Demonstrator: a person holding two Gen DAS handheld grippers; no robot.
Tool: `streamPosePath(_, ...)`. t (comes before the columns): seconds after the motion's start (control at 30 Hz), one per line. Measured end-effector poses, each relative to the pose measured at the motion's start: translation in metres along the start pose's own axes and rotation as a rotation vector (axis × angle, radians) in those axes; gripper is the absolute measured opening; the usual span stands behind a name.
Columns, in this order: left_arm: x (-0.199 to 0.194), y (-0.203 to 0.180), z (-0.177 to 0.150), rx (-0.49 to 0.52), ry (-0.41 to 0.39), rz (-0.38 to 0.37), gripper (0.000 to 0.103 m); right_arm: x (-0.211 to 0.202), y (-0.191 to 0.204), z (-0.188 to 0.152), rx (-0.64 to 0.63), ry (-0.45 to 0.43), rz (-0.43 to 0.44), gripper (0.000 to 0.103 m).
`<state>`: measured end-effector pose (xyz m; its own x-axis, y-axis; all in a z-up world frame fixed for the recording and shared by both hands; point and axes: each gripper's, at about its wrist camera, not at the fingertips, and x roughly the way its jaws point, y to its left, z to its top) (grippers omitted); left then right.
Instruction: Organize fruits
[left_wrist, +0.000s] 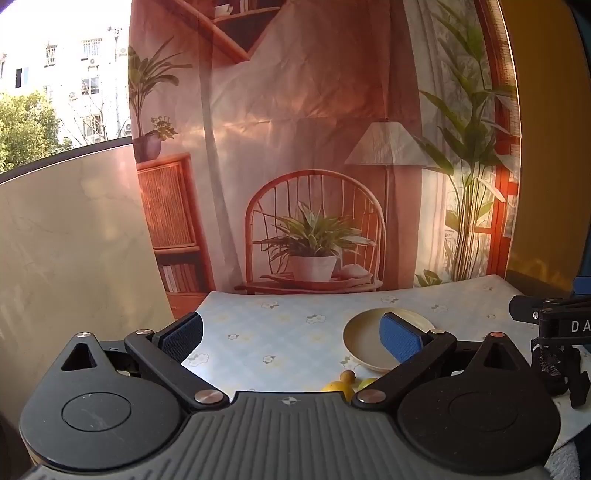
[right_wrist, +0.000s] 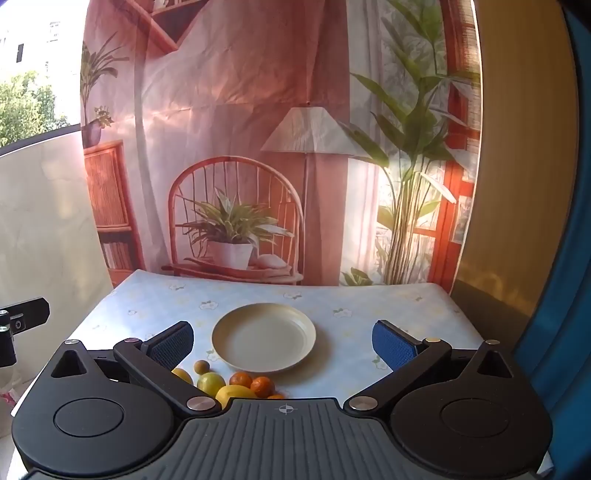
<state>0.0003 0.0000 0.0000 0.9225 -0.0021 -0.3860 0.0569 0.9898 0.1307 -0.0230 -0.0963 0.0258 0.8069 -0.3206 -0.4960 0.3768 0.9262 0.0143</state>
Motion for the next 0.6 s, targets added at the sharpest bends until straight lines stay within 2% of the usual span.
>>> streamPosePath(0.27,0.003,0.011,0.000,-0.001,-0.009,-0.020,0.103,-0.002,-0.002,0.001,0.005,-0.007,0.006,0.103)
streamPosePath(0.6,-0.005,0.002,0.000,0.007,-0.037,-0.003,0.103,-0.003,-0.002,0.002,0.007,-0.012,0.005,0.103)
